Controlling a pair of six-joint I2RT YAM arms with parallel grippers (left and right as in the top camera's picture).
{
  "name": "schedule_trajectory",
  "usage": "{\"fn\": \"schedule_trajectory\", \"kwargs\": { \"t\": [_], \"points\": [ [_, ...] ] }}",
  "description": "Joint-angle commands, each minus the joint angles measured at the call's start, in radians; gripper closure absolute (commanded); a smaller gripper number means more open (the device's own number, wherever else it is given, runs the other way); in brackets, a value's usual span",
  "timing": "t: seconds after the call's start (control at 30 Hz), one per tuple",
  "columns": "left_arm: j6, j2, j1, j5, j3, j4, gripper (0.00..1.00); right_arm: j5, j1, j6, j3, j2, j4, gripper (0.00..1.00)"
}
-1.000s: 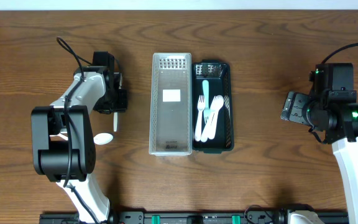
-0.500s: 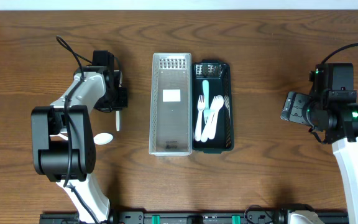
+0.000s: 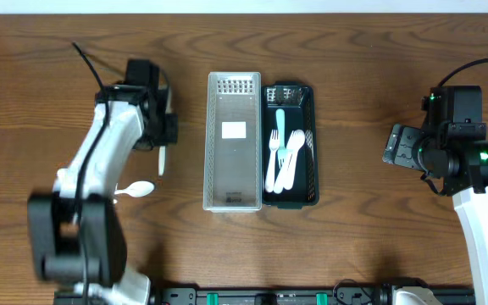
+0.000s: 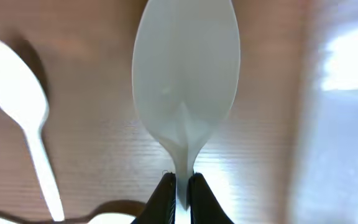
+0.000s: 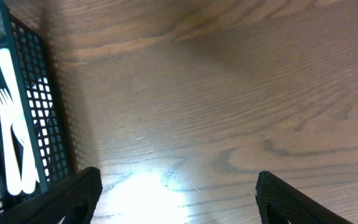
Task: Pack container
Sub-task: 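Carry the white spoon with left gripper into the clear basket and release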
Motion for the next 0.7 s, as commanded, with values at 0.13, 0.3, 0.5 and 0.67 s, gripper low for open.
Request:
{"fn": "schedule_trajectory", "kwargs": {
  "t": [0.13, 0.3, 0.5, 0.67],
  "points": [
    [-0.026, -0.308, -0.275, -0.139, 0.08, -0.019, 0.94, -0.004, -0.012, -0.013, -0.003, 0.002, 0.007, 0.18],
    [-0.125, -0.305, -0.433, -0.154, 0.078, -0.035, 0.94, -0.016, -0.012, -0.013, -0.003, 0.002, 0.008, 0.18],
    [-0.206, -0.153, -0.481, -0.153, 0.078, -0.024, 0.94, -0.019, -0.012, -0.013, -0.003, 0.002, 0.002, 0.18],
    [-0.237, 0.002, -0.48, -0.149, 0.078, 0.01, 0.94, -0.019, -0.012, -0.013, -0.003, 0.002, -0.001, 0.18]
  ]
}}
